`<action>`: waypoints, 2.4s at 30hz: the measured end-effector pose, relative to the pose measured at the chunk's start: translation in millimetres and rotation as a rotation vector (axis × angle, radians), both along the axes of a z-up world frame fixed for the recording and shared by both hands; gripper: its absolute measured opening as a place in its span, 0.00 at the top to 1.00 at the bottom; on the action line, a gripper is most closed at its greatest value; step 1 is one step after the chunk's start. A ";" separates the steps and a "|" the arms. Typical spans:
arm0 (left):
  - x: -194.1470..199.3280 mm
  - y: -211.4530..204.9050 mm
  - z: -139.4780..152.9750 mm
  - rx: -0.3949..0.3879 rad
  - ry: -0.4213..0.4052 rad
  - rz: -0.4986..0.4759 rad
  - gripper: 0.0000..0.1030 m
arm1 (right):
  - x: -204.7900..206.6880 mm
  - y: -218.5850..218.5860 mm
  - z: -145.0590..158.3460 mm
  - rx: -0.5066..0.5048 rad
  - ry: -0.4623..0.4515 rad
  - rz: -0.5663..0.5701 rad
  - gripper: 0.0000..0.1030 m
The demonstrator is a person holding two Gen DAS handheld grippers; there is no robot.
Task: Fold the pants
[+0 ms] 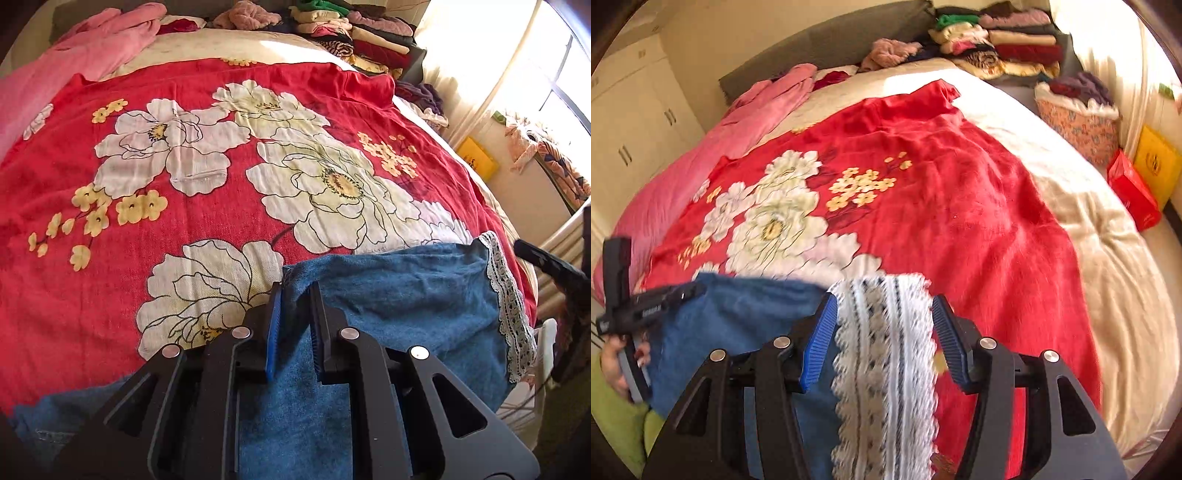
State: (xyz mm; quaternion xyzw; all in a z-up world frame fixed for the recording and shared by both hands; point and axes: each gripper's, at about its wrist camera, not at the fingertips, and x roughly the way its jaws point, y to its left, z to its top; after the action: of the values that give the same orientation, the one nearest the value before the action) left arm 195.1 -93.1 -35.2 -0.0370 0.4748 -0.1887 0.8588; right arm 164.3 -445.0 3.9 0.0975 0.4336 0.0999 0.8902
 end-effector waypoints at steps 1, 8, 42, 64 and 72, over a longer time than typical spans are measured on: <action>-0.4 -0.5 -0.2 0.007 -0.004 0.002 0.94 | 6.9 -3.7 -4.4 0.018 0.018 -0.008 0.49; -5.5 -0.5 6.9 0.011 -0.040 -0.002 0.98 | 11.7 -16.3 -27.4 0.164 0.010 -0.009 0.84; 8.0 -19.6 -1.2 0.092 -0.039 0.031 0.97 | 44.7 9.4 -23.7 -0.070 -0.029 0.092 0.84; -90.3 76.5 14.0 0.060 -0.035 0.180 0.56 | -99.1 -42.1 -21.6 0.093 0.012 -0.007 0.48; -123.6 88.7 -3.9 0.231 -0.019 0.219 0.54 | -102.3 -20.7 -42.7 0.102 0.073 0.050 0.86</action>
State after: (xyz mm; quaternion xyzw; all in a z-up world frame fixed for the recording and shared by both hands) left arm 71.6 -4.4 -39.2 0.0122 0.4783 -0.0386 0.8773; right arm 61.9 -465.6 -38.8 0.1355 0.4622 0.1405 0.8650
